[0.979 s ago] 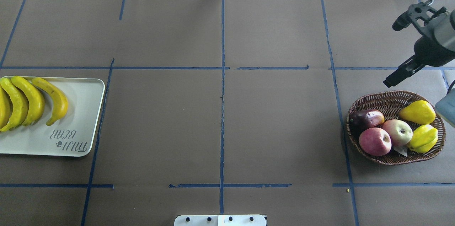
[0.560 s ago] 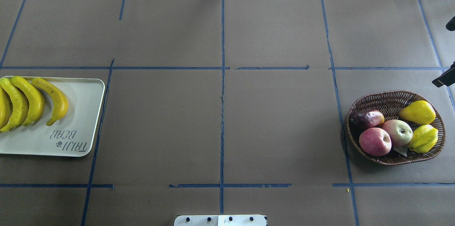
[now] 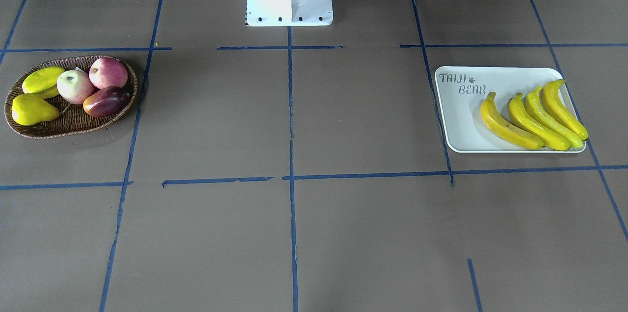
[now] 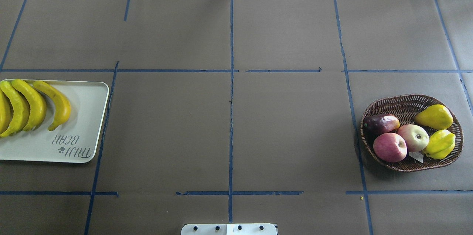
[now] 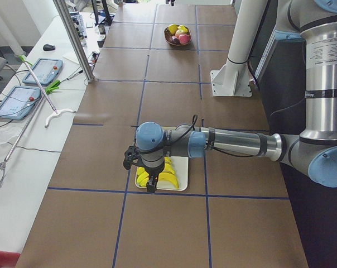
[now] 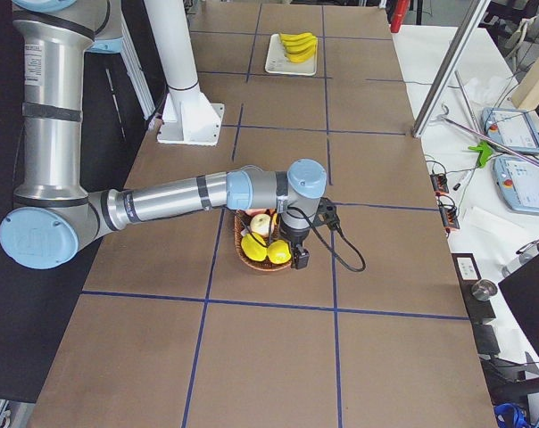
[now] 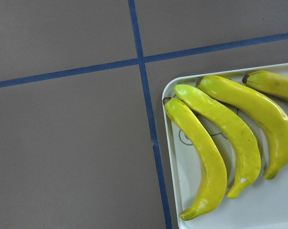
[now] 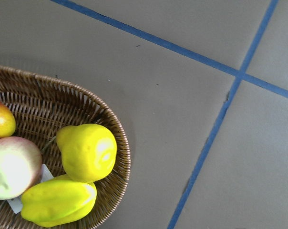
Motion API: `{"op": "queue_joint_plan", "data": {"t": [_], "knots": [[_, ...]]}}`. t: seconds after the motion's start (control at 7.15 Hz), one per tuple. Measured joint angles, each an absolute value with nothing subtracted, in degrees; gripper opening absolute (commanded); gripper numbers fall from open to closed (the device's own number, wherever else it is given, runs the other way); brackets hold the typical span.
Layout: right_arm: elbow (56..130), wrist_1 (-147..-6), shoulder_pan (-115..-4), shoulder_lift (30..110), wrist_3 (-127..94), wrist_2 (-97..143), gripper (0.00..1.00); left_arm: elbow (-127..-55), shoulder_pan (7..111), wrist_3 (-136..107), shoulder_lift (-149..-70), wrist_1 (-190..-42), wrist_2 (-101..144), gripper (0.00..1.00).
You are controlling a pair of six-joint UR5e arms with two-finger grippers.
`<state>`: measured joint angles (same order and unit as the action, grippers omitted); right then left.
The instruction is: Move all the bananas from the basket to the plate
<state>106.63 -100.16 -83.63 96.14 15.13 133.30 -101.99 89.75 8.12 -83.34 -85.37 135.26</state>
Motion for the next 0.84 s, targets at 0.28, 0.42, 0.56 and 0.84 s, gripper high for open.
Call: {"op": "queue_joint_plan", "data": {"t": [0.28, 0.42, 0.56, 0.84], "knots": [[105.66, -99.82, -87.69, 98.81, 14.17, 132.90, 0.99, -101.71, 89.90, 8.15, -83.62, -85.21, 135.28, 1.00], [106.24, -99.32, -88.69, 99.40, 12.57, 131.99, 0.99, -101.57, 89.91, 8.14, -83.65, -85.13, 135.26, 1.00], [106.88, -98.97, -89.09, 99.51, 10.91, 131.29, 0.99, -101.43, 89.91, 8.18, -83.55, -85.10, 135.11, 1.00], [107.39, -98.81, -89.24, 99.37, 9.13, 131.00, 0.99, -102.07, 89.97, 8.32, -83.08, -84.94, 134.81, 1.00]]}}
